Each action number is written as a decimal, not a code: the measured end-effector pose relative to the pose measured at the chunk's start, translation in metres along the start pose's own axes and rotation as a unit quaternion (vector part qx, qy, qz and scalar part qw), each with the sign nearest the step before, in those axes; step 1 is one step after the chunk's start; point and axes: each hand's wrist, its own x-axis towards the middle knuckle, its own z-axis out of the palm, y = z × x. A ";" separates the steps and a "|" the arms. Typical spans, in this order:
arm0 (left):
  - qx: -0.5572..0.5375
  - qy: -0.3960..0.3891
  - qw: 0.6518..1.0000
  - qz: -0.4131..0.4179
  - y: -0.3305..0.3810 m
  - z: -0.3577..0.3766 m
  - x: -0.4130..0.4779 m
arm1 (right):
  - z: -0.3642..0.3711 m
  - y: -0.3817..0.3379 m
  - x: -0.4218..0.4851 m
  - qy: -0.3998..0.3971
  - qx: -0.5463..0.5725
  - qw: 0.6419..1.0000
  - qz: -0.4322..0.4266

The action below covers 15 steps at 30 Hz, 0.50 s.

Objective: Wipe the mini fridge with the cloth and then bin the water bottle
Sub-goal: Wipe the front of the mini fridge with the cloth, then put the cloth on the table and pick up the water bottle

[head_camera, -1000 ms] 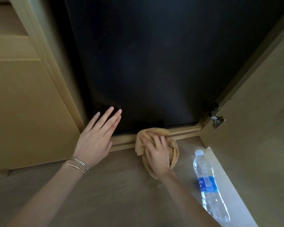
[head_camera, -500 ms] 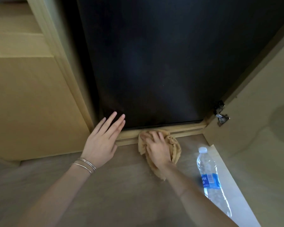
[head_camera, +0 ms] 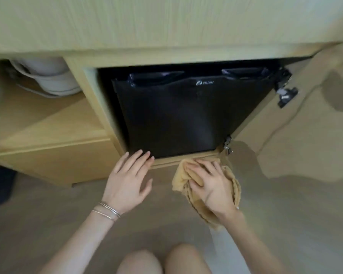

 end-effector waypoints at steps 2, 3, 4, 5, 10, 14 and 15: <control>-0.001 0.001 1.000 -0.003 0.013 -0.058 0.001 | -0.057 -0.022 0.009 -0.006 -0.010 1.000 -0.008; -0.001 -0.001 1.000 -0.004 0.020 -0.087 0.001 | -0.085 -0.033 0.013 -0.007 -0.008 1.000 -0.011; 0.002 -0.001 1.000 -0.004 0.026 -0.116 0.004 | -0.113 -0.045 0.017 -0.004 -0.005 1.000 -0.012; 0.004 0.001 1.000 -0.003 0.031 -0.145 0.006 | -0.141 -0.057 0.021 0.002 -0.003 1.000 -0.012; 0.007 0.026 1.000 0.010 0.060 -0.284 0.030 | -0.278 -0.111 0.044 0.015 -0.002 1.000 -0.002; 0.006 0.048 0.998 0.030 0.079 -0.381 0.052 | -0.378 -0.142 0.066 0.041 0.014 0.999 0.001; 0.006 0.057 0.998 0.035 0.083 -0.402 0.059 | -0.399 -0.147 0.072 0.053 0.014 0.999 0.002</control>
